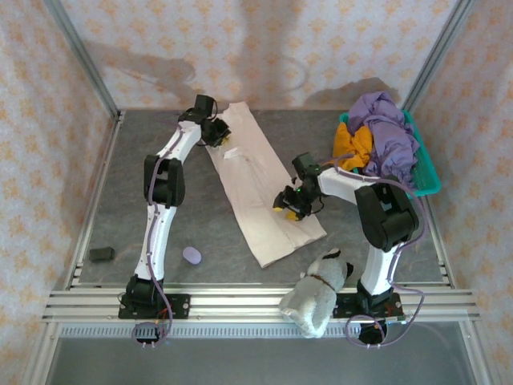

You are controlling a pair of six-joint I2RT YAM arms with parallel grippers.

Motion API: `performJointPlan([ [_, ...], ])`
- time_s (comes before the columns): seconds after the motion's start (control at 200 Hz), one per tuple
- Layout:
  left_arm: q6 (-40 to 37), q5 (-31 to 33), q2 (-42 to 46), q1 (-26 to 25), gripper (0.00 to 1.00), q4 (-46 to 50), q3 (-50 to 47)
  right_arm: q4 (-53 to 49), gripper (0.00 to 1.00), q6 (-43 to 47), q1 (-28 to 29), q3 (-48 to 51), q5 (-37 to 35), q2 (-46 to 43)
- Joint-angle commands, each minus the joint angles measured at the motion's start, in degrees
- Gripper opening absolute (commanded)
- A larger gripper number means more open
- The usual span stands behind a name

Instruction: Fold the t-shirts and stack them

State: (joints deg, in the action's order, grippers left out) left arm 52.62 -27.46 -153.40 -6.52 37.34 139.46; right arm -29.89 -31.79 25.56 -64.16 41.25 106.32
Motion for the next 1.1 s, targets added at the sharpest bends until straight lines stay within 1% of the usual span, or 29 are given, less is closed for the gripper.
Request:
performJointPlan([
  [0.0, -0.43, 0.58, -0.65, -0.94, 0.19, 2.31, -1.56, 1.34, 0.49, -1.42, 1.77, 2.63, -0.05, 1.22],
  [0.27, -1.41, 0.74, 0.35, -2.16, 0.18, 0.95, -3.76, 2.44, 0.49, -3.76, 7.88, 6.62, 0.93, 0.57],
  [0.451, -1.39, 0.42, 0.17, -3.1, 0.18, 0.15, -2.79, 6.12, 0.49, -8.87, 13.29, 8.59, 0.99, 0.36],
  [0.631, -1.65, -0.56, 0.06, -5.0, 0.18, -0.49, -2.28, 8.39, 0.49, -12.77, 19.55, 6.28, 0.06, 3.41],
  [0.736, -1.73, -1.01, -0.02, -5.77, 0.18, -0.26, -1.83, 10.66, 0.49, -14.95, 21.17, 5.67, -1.86, 3.46],
  [0.816, -1.95, -0.85, 0.22, -5.77, 0.18, 0.29, -1.75, 10.28, 0.49, -15.48, 21.19, 5.27, -4.64, 0.89],
  [0.936, -2.31, 0.48, 1.8, -5.11, 0.18, 0.79, -1.91, 9.06, 0.49, -17.13, 21.15, 5.61, -9.54, -5.25],
  [1.096, -2.75, 0.09, 4.89, -4.66, 0.18, 0.14, -1.67, 9.42, 0.5, -20.83, 21.28, 9.01, -11.61, -12.69],
])
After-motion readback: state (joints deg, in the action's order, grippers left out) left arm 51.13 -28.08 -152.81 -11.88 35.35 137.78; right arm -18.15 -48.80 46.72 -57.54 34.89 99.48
